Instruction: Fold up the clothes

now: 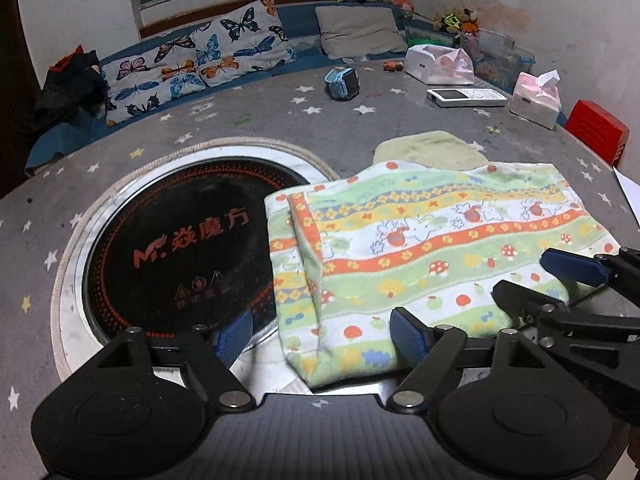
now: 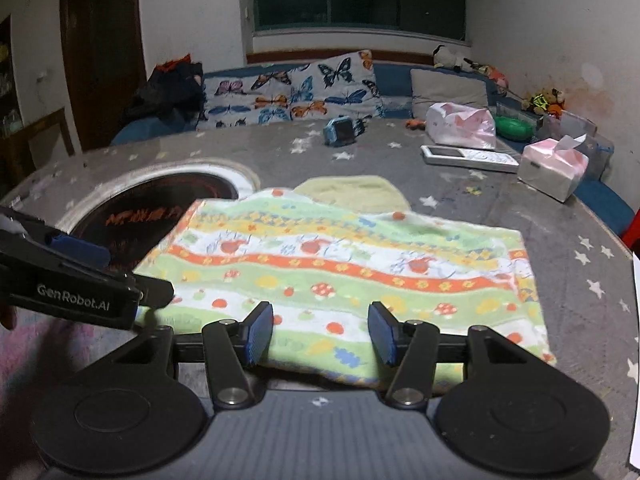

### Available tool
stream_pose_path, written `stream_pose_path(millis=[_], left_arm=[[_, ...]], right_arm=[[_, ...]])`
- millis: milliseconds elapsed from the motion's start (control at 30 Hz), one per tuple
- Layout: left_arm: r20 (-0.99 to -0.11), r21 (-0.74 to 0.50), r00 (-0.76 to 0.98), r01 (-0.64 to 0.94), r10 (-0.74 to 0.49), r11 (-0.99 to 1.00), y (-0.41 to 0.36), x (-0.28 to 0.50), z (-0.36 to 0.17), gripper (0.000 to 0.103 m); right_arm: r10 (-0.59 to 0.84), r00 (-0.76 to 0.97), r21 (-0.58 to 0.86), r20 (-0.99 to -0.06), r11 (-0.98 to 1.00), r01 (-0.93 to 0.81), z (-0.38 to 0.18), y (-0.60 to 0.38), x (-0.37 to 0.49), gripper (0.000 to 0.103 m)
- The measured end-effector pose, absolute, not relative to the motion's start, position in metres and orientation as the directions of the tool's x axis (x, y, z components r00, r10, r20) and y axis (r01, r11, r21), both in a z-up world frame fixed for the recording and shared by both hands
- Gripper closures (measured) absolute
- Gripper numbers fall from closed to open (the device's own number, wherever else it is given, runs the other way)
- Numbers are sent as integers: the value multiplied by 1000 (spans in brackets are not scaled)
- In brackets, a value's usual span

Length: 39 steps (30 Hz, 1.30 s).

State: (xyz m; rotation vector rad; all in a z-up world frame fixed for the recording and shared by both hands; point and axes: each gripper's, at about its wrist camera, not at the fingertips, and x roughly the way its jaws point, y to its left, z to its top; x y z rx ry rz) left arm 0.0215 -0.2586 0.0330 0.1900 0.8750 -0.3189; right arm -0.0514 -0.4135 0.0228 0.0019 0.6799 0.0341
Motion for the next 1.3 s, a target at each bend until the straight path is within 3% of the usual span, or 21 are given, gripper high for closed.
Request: stream_pose_path(millis=[400,633,1300], left_arm=[[-772,7,600,338,-210,941,-250,2,36,10],[-762,24,614,341,-203,940,-248,-11,37,0],[-761,22,609,370,-224,929,-243,-45,40,0]], right_arm=[[-22,779,6,-627,999,32,28,-413,-70,33],[-49,777,17,-627,997,77,28,-416,-83,17],[-112,784,7,-611,989,147,33,-412,-114,6]])
